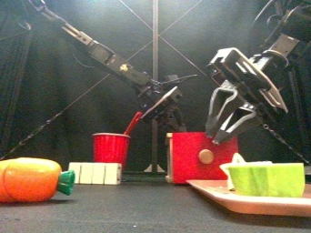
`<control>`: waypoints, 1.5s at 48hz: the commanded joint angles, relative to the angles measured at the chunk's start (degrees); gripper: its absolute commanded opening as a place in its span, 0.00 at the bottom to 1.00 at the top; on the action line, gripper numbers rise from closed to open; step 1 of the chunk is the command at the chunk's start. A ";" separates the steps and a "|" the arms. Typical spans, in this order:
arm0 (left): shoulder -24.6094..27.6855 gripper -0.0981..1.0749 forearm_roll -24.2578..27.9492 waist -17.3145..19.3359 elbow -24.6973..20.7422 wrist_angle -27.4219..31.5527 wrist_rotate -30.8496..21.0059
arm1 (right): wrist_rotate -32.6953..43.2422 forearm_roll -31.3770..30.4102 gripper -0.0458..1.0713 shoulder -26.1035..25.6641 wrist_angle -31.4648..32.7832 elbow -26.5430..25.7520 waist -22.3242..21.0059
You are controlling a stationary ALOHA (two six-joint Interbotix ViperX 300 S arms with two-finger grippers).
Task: Grab starfruit top
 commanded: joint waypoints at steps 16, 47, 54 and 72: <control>-6.77 0.45 1.41 -0.53 0.44 -6.33 0.09 | 0.00 -1.41 0.63 -5.19 0.00 0.44 1.93; -23.12 0.45 1.67 -12.57 20.65 -16.70 -0.09 | -0.26 -10.63 0.65 -11.43 8.09 7.29 4.83; -28.21 0.45 1.14 -13.89 28.56 -25.05 -0.18 | 0.00 -16.26 0.65 -10.81 8.17 8.61 4.57; -35.33 0.45 6.94 -16.70 41.22 -37.18 0.53 | 0.09 -18.37 0.80 -10.28 8.17 9.40 4.48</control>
